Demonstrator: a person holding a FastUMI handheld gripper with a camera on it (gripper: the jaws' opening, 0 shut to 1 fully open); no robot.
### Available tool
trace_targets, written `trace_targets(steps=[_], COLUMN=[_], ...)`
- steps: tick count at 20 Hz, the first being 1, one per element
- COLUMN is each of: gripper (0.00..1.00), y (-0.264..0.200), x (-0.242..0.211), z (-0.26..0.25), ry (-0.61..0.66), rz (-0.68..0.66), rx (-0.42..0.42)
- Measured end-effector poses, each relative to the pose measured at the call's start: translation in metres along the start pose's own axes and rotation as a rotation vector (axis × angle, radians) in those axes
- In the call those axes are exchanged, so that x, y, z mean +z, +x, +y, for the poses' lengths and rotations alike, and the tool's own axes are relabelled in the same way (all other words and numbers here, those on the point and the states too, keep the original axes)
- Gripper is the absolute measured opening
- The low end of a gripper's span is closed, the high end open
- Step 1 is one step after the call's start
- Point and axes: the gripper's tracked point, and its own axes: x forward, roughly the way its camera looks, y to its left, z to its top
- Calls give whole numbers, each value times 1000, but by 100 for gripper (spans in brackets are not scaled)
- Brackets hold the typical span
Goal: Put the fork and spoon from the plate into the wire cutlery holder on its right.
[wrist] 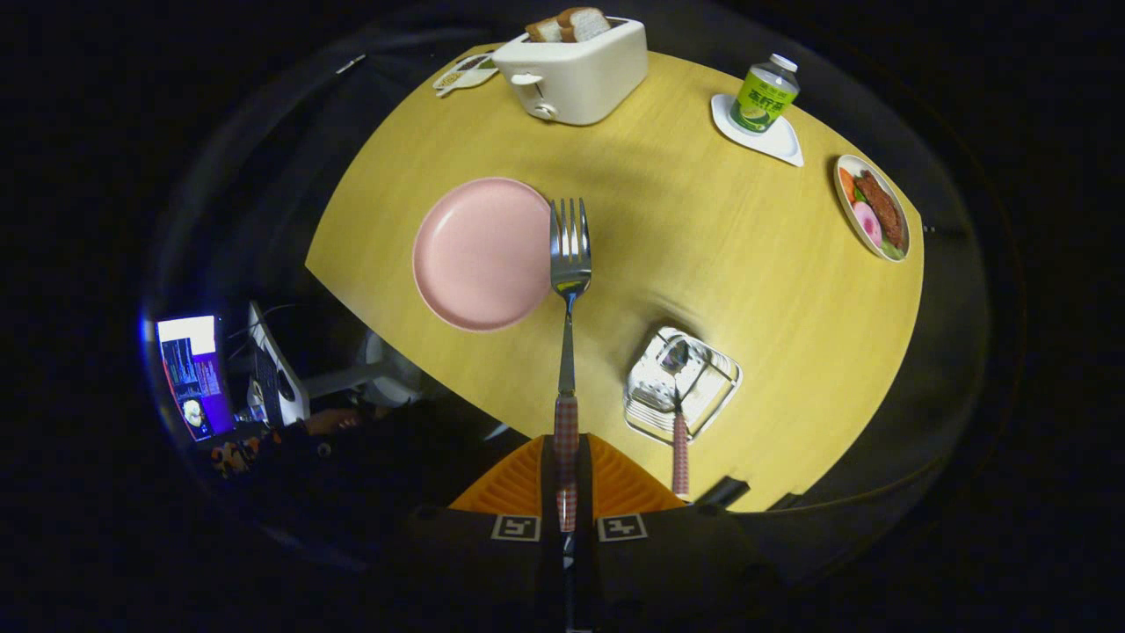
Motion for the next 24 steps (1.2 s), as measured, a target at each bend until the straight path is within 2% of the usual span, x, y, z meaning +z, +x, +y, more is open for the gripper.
trace_targets(steps=[6,8,13,17,24], gripper=[9,9,9,9,9], y=[-15,-11,-3,12,42], x=[-65,-66,-57,-54,-40], z=[-55,-66,-76,-83,-77], ry=[-24,-26,-11,-2,3], rz=[341,424,593,704,743], rx=[-66,-96,-114,-149,-149])
